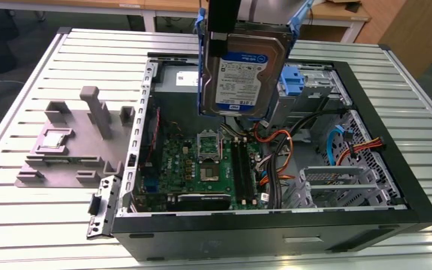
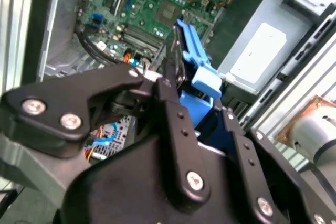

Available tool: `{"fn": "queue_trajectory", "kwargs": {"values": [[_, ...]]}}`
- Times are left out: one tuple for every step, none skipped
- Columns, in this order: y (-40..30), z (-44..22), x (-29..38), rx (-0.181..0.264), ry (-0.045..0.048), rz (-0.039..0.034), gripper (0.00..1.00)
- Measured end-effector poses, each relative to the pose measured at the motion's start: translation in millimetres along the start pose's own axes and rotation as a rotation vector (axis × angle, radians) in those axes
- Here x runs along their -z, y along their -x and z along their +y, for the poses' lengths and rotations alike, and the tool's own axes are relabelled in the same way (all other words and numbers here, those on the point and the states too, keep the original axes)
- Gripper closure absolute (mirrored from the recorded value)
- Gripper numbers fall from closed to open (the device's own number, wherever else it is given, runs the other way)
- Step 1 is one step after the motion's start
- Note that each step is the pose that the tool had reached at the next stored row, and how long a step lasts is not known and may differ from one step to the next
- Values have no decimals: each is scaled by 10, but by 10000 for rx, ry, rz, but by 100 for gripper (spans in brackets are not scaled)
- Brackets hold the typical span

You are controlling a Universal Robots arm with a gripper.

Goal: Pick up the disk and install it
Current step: 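Insert the disk into the insertion slot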

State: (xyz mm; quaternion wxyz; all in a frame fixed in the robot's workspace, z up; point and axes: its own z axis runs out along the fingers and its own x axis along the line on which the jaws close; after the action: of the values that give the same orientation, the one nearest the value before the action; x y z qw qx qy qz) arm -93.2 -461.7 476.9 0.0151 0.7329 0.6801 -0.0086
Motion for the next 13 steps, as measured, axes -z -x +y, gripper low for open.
{"fn": "queue_trajectory", "kwargs": {"values": [[-2, 0, 1, 1, -1, 0, 64], [-3, 0, 1, 0, -1, 3, 64], [-24, -2, 1, -2, -4, 44, 64], [-25, -2, 1, -1, -4, 46, 64], [-30, -2, 2, -2, -5, 54, 64], [-36, -3, 2, -2, -6, 67, 64], [-37, -3, 2, -1, -6, 69, 64], [-38, -3, 2, -2, -6, 71, 64], [-46, -4, 2, -2, -8, 85, 64], [-54, -4, 3, -2, -8, 102, 64], [-55, -4, 3, -2, -9, 104, 64], [-56, -4, 3, -2, -9, 106, 64], [-57, -4, 3, -2, -9, 108, 64]]}}
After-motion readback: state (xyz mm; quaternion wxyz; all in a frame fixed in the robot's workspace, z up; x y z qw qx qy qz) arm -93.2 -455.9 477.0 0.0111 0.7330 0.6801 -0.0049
